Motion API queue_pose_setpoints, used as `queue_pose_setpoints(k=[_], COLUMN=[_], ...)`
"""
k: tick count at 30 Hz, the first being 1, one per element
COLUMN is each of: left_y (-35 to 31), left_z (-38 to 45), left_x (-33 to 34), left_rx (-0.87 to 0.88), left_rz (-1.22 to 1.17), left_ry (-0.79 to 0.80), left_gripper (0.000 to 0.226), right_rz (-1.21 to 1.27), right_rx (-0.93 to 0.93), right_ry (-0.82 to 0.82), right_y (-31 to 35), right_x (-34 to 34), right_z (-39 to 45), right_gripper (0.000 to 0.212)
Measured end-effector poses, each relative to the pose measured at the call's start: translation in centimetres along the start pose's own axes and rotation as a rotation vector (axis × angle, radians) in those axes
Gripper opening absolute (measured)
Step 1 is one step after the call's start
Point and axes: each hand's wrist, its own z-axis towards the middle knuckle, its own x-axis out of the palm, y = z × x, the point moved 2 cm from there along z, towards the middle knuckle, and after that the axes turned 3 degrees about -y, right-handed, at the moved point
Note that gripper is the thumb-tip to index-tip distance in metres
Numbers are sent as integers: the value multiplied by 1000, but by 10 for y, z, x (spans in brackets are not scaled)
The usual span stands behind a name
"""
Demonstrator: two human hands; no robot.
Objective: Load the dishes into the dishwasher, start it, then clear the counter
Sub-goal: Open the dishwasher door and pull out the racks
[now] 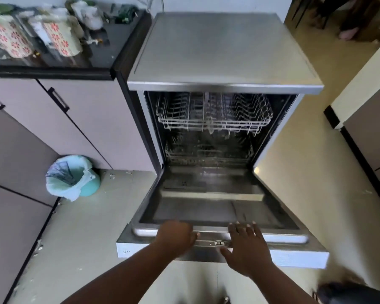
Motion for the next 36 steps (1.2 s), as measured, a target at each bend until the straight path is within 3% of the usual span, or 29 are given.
queue_pose_setpoints(k=[2, 6, 7, 9, 11, 18, 26, 32, 36], left_y=[-2, -11, -12, -8, -6, 7, 17, 16, 19], left_z=[-7, -26, -30, -34, -34, -17, 1, 2, 2], left_x=[22, 67, 83, 123, 169, 296, 382, 405, 395], left_rx=[67, 157, 118, -8, -10, -14, -117, -134, -123], left_rz=[63, 97, 87, 1, 9, 65, -15, -17, -26], left_ry=[83, 77, 69, 238, 395, 652, 719, 726, 733], left_gripper=[62, 25, 27, 47, 58, 75, 83, 103, 99], right_rz=[-32, -58, -64, -46, -44, -107, -87, -98, -111], right_rx=[-20, -88, -117, -95, -81, -126, -114, -97, -72], right_ry=[37, 176, 230, 354, 376, 531, 630, 679, 732], right_y=[3, 5, -1, -2, 0, -5, -15, -14, -7], right_x=[17, 72, 105, 136, 150, 253, 335, 363, 362], right_z=[2, 2, 3, -1, -4, 4, 23, 35, 34], right_gripper=[53, 18, 20, 36, 35, 54, 64, 72, 77])
